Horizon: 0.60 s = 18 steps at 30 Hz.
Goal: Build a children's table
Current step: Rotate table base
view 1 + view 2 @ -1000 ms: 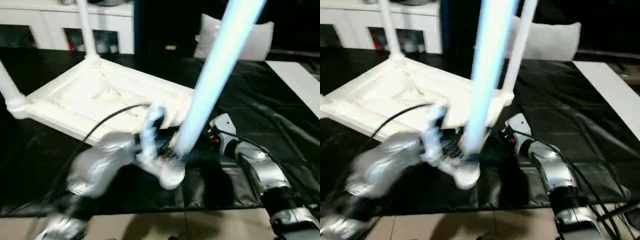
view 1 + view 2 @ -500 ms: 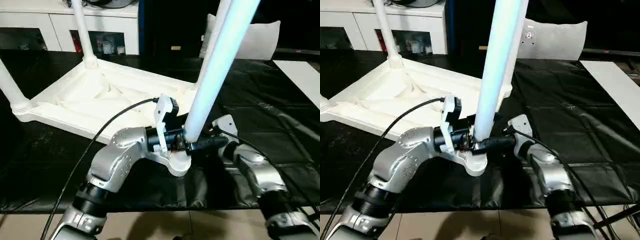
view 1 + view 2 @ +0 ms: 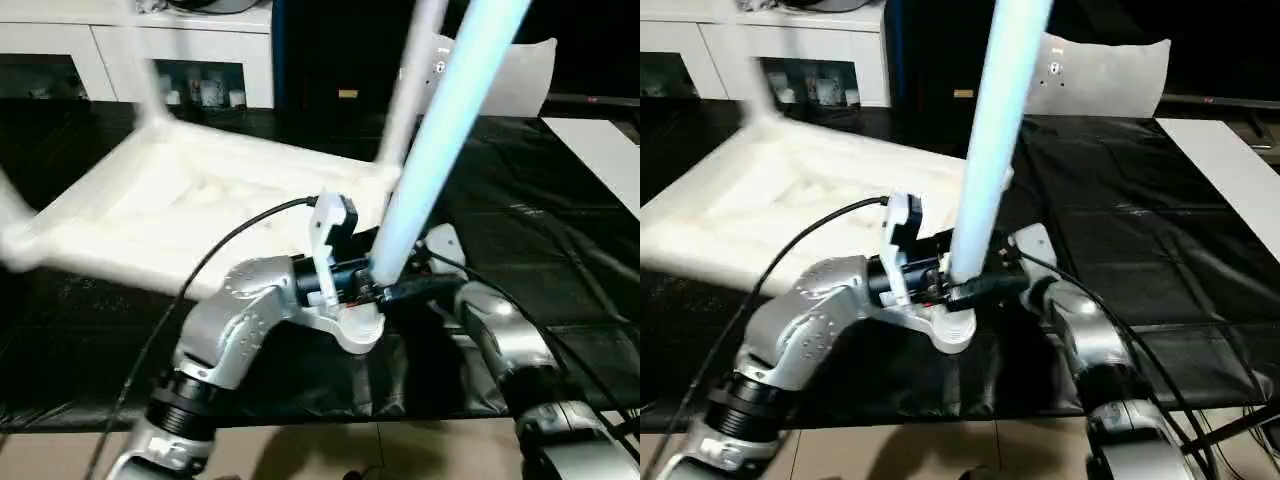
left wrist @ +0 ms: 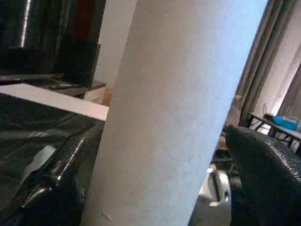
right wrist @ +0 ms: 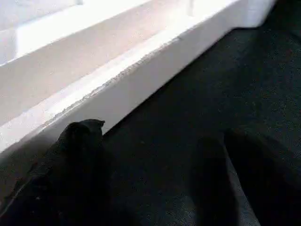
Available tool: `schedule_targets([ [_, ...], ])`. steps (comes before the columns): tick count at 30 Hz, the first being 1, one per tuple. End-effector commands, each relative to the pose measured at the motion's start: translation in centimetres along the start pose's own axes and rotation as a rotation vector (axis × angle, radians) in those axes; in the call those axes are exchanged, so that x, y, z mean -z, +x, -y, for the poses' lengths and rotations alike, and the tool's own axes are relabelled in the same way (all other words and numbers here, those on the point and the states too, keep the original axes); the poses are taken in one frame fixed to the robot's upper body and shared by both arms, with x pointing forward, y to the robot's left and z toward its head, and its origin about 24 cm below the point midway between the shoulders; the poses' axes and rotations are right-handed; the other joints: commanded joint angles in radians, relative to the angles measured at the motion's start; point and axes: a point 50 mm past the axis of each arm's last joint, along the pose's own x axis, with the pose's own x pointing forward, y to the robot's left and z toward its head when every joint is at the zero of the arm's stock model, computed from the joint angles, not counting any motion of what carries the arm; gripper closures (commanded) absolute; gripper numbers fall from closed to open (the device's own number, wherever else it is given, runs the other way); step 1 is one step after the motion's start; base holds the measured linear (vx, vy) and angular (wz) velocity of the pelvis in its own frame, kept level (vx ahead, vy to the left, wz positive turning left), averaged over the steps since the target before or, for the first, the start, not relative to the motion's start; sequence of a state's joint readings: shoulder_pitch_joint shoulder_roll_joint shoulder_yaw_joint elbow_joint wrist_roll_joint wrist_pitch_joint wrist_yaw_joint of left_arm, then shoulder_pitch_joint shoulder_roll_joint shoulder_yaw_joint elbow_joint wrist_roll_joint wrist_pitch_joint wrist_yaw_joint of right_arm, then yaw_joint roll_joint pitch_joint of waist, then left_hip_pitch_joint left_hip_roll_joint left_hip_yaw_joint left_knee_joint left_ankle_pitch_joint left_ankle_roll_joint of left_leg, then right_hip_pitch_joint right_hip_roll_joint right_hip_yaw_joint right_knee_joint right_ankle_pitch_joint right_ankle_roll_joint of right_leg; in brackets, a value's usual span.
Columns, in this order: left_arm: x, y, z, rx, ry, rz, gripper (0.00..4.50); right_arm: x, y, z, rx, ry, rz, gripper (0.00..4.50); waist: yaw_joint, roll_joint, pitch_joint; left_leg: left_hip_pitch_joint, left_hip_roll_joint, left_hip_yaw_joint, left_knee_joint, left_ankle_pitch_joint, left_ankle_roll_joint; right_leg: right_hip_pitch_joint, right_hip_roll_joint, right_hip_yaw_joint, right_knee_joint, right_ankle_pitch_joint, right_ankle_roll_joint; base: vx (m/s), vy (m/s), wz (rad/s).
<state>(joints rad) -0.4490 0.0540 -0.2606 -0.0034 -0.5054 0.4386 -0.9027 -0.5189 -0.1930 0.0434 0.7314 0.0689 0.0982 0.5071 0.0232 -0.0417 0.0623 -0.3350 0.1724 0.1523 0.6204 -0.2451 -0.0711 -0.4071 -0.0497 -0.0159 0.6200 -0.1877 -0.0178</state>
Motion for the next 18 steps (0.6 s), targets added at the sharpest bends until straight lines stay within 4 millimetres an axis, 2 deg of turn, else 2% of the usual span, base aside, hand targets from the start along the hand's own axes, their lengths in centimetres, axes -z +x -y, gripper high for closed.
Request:
schedule_targets([
  [1,-0.6,2.7,2.1,0.139,0.019,0.02,0.1,-2.3,1.3,-1.8,-0.072,-0.035,0.087,0.0,0.005,0.005,-0.066,-0.015,0.041,0.002,-0.075,-0.034,0.053,0.069,-0.073,0.037,-0.058,-0.051,-0.291,0.0,0.0,0.0],
  [4,-0.5,2.8,1.5,0.092,0.037,0.018,0.1,-2.1,1.3,-1.6,-0.054,-0.033,0.082,0.0,0.005,0.005,-0.068,-0.015,0.043,0.002,-0.075,-0.017,0.066,0.069,-0.074,0.036,-0.057,-0.017,-0.301,0.0,0.0,0.0],
  [7,-0.3,2.5,-0.8,-0.091,0.09,-0.022,0.1,-1.9,0.8,-0.2,0.036,-0.029,0.085,0.0,0.006,0.005,-0.067,-0.013,0.042,0.002,-0.074,-0.014,0.074,0.069,-0.073,0.036,-0.058,-0.018,-0.302,0.0,0.0,0.0],
  [9,-0.4,1.8,-2.3,-0.193,0.128,-0.041,0.1,-1.8,0.2,1.0,0.1,-0.029,0.089,0.0,0.008,0.004,-0.066,-0.011,0.04,0.003,-0.074,-0.029,0.072,0.069,-0.072,0.035,-0.063,-0.047,-0.288,0.0,0.0,0.0],
  [11,-0.4,1.7,-2.5,-0.199,0.133,-0.04,0.1,-1.7,0.1,1.3,0.114,-0.026,0.09,0.0,0.011,0.003,-0.066,-0.013,0.039,0.002,-0.074,-0.031,0.066,0.07,-0.074,0.037,-0.064,-0.068,-0.275,0.0,0.0,0.0],
  [14,-0.5,-0.2,-3.6,-0.256,0.161,-0.076,0.1,-1.4,-1.4,3.2,0.19,-0.011,0.089,0.0,0.012,0.004,-0.068,-0.012,0.038,0.003,-0.074,-0.022,0.062,0.07,-0.07,0.036,-0.061,-0.049,-0.272,0.0,0.0,0.0],
  [18,-0.5,-1.5,-3.1,-0.235,0.142,-0.106,0.1,-0.7,-3.4,5.0,0.233,-0.02,0.084,0.0,0.014,0.001,-0.067,-0.015,0.037,0.004,-0.073,-0.021,0.066,0.072,-0.071,0.036,-0.06,-0.044,-0.272,0.0,0.0,0.0],
])
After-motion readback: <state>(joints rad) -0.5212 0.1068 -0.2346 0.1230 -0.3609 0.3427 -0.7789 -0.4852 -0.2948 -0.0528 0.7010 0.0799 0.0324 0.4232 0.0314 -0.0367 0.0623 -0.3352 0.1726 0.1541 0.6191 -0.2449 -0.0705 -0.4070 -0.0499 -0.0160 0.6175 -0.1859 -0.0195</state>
